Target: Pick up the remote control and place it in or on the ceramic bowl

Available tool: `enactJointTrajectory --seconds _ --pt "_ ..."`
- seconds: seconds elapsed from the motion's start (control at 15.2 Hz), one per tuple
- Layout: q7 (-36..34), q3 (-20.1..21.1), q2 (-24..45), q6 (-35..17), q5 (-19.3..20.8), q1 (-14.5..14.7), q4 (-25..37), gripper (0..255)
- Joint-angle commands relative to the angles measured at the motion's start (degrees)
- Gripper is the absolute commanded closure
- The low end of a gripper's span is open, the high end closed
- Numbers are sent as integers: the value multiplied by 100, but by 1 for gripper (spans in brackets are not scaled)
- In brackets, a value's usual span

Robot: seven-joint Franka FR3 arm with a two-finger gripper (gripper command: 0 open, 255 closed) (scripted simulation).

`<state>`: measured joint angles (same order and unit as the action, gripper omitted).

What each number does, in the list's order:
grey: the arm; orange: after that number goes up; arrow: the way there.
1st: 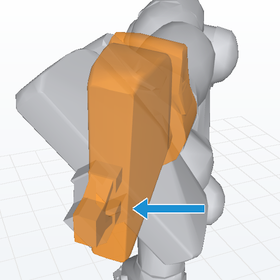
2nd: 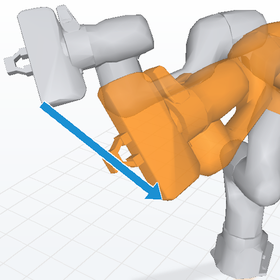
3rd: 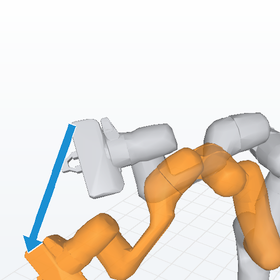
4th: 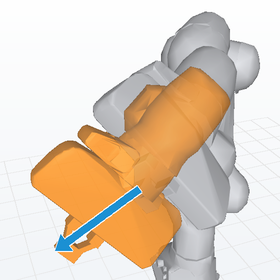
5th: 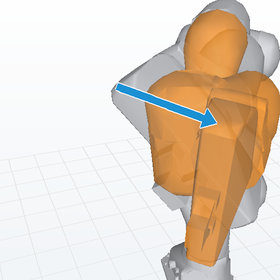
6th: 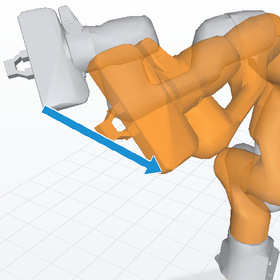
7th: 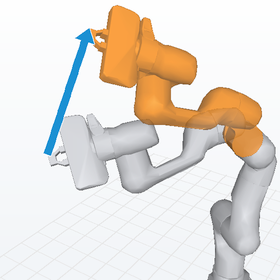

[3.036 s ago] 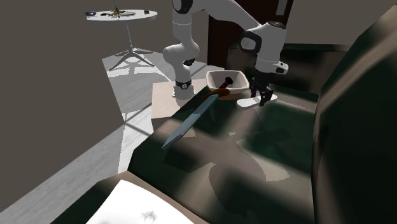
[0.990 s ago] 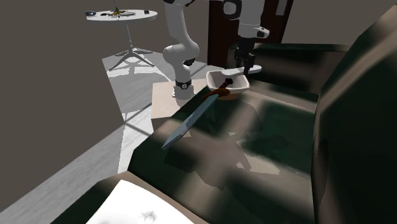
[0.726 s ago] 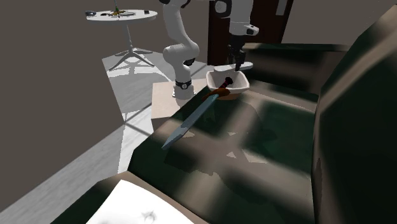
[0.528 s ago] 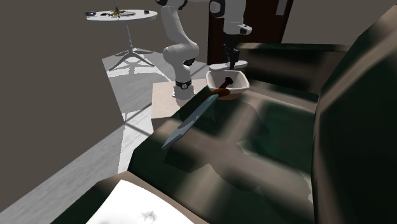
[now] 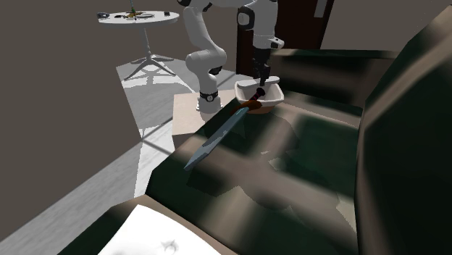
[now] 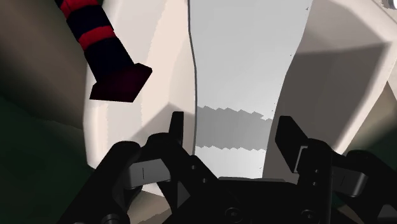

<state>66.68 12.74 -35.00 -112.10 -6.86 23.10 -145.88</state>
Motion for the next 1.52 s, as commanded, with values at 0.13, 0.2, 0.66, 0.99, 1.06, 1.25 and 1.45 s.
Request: enactJointTrajectory --seconds 0.13,0.2,0.66,0.99,1.06,1.25,1.45 --pt "-10 44 81 -338 -27 12 -252 255" --pt "-11 54 106 -424 -33 14 -312 255" --pt "-15 64 143 -537 -38 19 -389 255" --pt "-19 68 160 -546 -38 19 -382 0" --pt "-20 69 157 -548 -39 20 -386 0" --pt "-14 40 73 -319 -25 17 -242 0" --pt "-16 -21 -65 263 12 7 204 0"
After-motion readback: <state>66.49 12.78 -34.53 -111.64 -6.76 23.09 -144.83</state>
